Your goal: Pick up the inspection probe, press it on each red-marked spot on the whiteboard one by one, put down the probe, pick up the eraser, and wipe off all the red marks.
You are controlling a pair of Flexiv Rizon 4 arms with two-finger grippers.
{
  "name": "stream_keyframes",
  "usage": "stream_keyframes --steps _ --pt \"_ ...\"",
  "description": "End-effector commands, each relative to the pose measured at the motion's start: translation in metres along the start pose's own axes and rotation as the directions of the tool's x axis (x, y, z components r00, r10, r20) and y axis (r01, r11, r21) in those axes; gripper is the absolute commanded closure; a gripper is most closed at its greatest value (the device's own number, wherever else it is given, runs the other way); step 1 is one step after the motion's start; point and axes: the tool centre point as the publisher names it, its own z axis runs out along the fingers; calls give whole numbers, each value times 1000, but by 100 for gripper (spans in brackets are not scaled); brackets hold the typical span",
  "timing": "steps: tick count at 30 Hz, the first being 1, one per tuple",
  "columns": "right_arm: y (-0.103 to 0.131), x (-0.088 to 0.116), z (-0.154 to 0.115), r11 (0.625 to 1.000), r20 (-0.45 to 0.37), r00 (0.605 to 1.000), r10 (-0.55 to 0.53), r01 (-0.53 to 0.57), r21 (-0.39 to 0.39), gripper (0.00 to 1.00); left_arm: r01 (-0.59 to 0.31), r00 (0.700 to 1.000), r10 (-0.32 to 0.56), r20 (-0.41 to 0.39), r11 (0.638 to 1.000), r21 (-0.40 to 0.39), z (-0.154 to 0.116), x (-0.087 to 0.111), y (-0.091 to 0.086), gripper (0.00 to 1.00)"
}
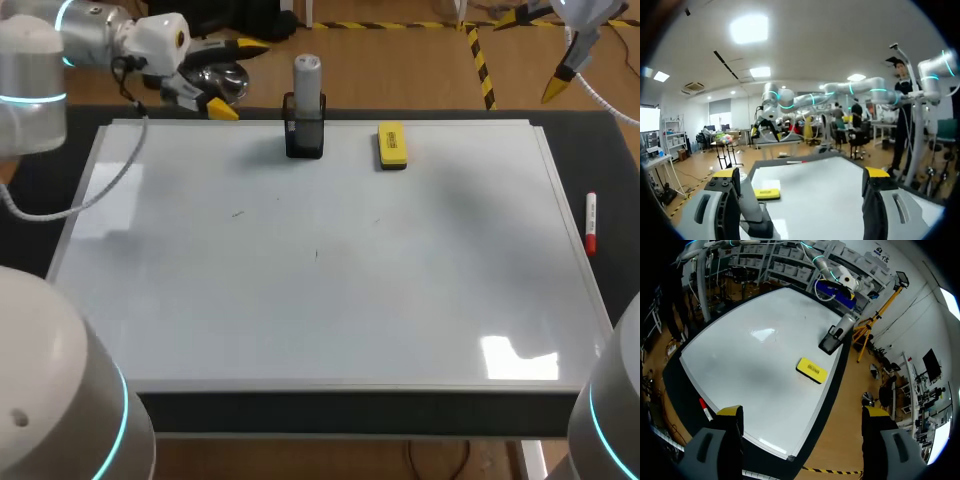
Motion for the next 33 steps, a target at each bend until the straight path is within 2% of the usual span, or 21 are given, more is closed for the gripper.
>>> stream_keyframes --steps 1,3,5,6,7,10,11,12,13,15,18,19,20,33 --pt "0 -1 -1 1000 -5 1000 -2 2 2 0 122 648 98 756 966 -229 -7 23 -6 0" --pt "0 -1 -1 1000 -5 1000 -2 2 2 0 148 618 109 779 956 -252 -8 24 -5 0" --pt "0 -1 -1 1000 -5 1000 -2 2 2 0 147 614 106 782 958 -246 -9 24 -5 0" --pt "0 -1 -1 1000 -5 1000 -2 2 2 0 159 594 109 797 955 -250 -9 25 -5 0" --pt "0 -1 -1 1000 -5 1000 -2 2 2 0 147 608 101 787 960 -237 -9 25 -4 0" --pt "0 -1 -1 1000 -5 1000 -2 2 2 0 157 600 97 794 959 -236 -8 26 -2 0" --pt "0 -1 -1 1000 -5 1000 -2 2 2 0 170 579 97 809 956 -237 -8 25 -1 0" --pt "0 -1 -1 1000 -5 1000 -2 2 2 0 163 603 93 792 958 -237 -8 25 1 0" --pt "0 -1 -1 1000 -5 1000 -2 2 2 0 166 590 88 802 960 -227 -8 25 2 0" --pt "0 -1 -1 1000 -5 1000 -2 2 2 0 154 608 93 788 960 -232 -8 24 3 0" --pt "0 -1 -1 1000 -5 1000 -2 2 2 0 147 620 86 780 964 -223 -6 24 4 0" --pt "0 -1 -1 1000 -5 1000 -2 2 2 0 141 641 76 764 967 -214 -6 23 4 0" --pt "0 -1 -1 1000 -5 1000 -2 2 2 0 144 645 69 761 967 -209 -6 23 5 0" --pt "0 -1 -1 1000 -5 1000 -2 2 2 0 144 645 69 761 967 -209 -6 23 5 0"
